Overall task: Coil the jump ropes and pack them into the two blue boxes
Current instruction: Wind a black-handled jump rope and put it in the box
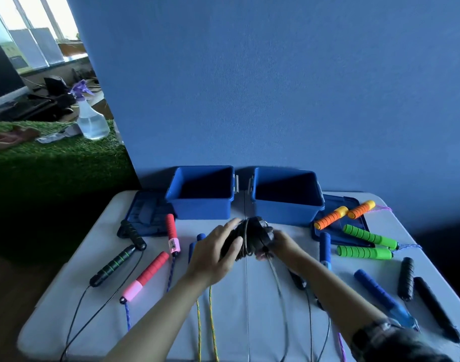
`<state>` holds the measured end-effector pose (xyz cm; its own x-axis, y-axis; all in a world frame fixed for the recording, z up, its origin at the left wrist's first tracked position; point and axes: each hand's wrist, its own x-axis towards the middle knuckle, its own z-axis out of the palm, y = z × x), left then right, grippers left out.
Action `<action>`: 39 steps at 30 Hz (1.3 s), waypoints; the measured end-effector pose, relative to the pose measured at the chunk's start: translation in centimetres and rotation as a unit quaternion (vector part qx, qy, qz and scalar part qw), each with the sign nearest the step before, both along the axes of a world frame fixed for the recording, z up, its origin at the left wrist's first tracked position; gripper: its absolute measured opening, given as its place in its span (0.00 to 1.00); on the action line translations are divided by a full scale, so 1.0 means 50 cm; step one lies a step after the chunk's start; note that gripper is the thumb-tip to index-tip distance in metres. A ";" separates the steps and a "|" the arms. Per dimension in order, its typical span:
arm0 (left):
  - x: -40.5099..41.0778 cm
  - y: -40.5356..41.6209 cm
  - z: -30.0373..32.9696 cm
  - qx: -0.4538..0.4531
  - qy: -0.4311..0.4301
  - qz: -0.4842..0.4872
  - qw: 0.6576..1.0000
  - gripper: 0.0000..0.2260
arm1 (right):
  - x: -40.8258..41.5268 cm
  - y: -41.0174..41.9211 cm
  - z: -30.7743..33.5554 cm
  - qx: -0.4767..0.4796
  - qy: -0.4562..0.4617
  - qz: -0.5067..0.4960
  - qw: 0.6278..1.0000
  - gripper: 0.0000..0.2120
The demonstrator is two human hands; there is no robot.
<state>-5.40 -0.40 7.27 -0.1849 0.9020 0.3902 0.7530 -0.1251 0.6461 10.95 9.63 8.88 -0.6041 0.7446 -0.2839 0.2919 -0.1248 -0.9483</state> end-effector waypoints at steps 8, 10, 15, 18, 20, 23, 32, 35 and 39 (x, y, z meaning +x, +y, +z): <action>-0.048 0.060 0.044 0.012 -0.108 0.245 0.963 0.26 | -0.033 -0.133 -0.040 -0.057 -0.034 0.063 0.996 0.13; -0.081 0.073 0.037 -0.008 -0.081 0.291 0.953 0.22 | -0.040 -0.161 -0.040 -0.019 -0.043 0.065 0.997 0.12; -0.095 0.056 -0.022 -0.082 0.134 0.246 0.956 0.24 | -0.036 -0.163 0.025 0.249 -0.189 0.108 0.944 0.12; -0.083 0.031 -0.057 -0.100 0.242 0.147 0.954 0.19 | -0.024 -0.137 0.077 0.301 -0.216 0.130 0.920 0.12; -0.070 0.013 -0.074 -0.104 0.310 0.077 0.942 0.20 | -0.016 -0.106 0.082 0.317 -0.254 0.148 0.902 0.11; -0.047 -0.020 -0.083 -0.068 0.316 -0.024 0.946 0.18 | -0.009 -0.050 0.056 0.297 -0.270 0.152 0.903 0.11; -0.030 -0.052 -0.089 -0.022 0.211 -0.110 0.971 0.17 | 0.003 0.009 0.005 0.262 -0.230 0.147 0.926 0.08; -0.034 -0.053 -0.086 -0.017 0.211 -0.099 0.972 0.17 | 0.007 0.013 0.001 0.276 -0.226 0.149 0.922 0.09; -0.050 -0.043 -0.105 -0.069 0.213 0.058 0.973 0.22 | 0.017 0.012 0.013 0.266 -0.229 0.098 0.931 0.07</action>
<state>-7.88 -2.56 2.00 -0.1362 0.9338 0.3308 0.9602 0.0422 0.2762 11.81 10.24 9.51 -0.6501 0.7410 -0.1681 0.6484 0.4257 -0.6312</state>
